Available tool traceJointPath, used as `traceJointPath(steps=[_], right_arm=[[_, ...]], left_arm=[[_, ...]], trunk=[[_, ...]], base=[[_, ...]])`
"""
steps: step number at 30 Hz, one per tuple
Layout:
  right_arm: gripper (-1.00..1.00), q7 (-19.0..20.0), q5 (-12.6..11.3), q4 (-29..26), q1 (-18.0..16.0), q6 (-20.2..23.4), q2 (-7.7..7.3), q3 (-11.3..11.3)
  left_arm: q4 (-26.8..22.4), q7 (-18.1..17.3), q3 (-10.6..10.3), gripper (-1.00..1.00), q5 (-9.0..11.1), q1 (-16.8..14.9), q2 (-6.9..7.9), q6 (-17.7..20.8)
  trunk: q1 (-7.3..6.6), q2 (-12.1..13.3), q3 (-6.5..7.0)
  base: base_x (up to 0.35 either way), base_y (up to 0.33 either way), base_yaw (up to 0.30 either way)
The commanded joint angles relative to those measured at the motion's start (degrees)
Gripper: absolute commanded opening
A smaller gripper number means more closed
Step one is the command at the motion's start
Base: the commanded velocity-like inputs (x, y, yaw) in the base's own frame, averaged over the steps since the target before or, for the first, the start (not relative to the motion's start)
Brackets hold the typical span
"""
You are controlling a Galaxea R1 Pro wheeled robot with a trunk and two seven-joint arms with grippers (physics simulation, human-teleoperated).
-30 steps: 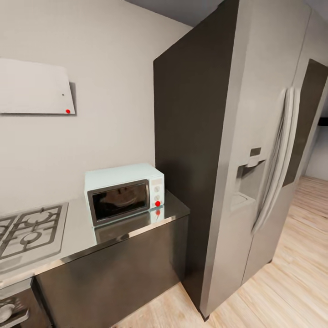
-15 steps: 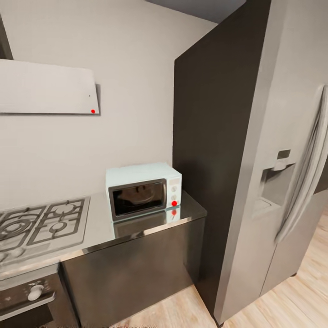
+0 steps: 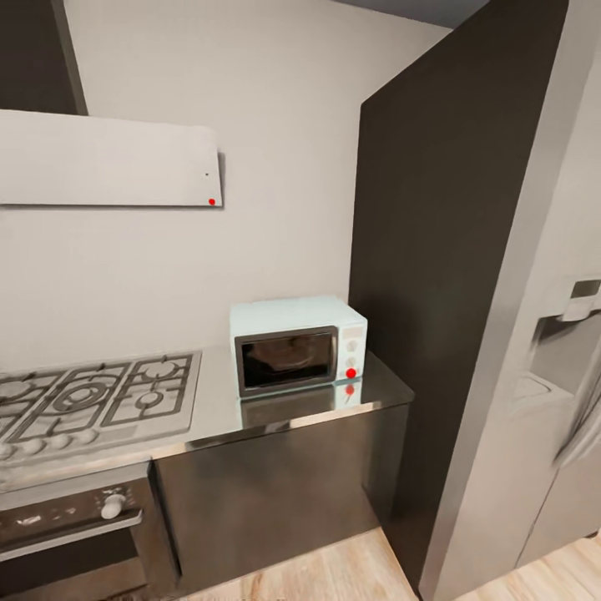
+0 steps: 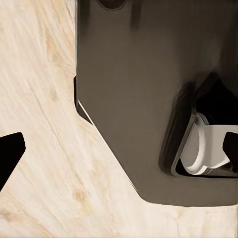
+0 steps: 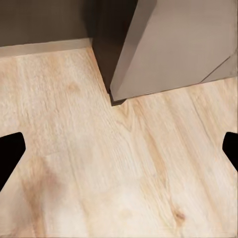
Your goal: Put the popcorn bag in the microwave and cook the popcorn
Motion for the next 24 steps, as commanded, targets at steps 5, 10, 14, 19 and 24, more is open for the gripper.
traceJointPath(steps=[5, 10, 14, 19, 24], right_arm=[[1.0, 1.02, -0.01, -5.81, -0.41, -0.27, 0.37, -0.27], [1.0, 1.19, -0.07, -7.97, -3.44, -0.27, 0.43, -0.25], [1.0, 1.79, -0.13, -10.67, -4.52, -0.41, 2.5, -0.14], [1.0, 9.02, -0.15, -13.21, -4.58, -0.43, 3.07, -0.09], [1.0, 13.88, -0.78, -16.92, -4.59, -0.4, 3.53, 0.09]], left_arm=[[-0.14, -0.14, 0.43, 1.0, -0.05, -0.03, -0.27, 0.04], [-0.14, -0.18, 0.43, 1.0, -0.05, -0.03, -0.5, 0.03], [-0.14, -0.19, 0.43, 1.0, -0.05, -0.02, -0.82, 0.03], [-0.14, -0.22, 0.43, 1.0, -0.05, -0.03, -0.83, 0.03], [-0.14, -0.23, 0.43, 1.0, -0.05, -0.03, -0.9, 0.03]], trunk=[[0.01, -0.07, -0.2], [0.01, -0.07, -0.21], [0.01, -0.07, -0.21], [0.01, -0.07, -0.21], [0.01, -0.07, -0.21]], base=[[0.0, 0.0, 0.268], [0.0, 0.0, 0.269], [0.0, 0.0, 0.24], [0.0, 0.0, 0.048], [0.0, 0.0, 0.002]])
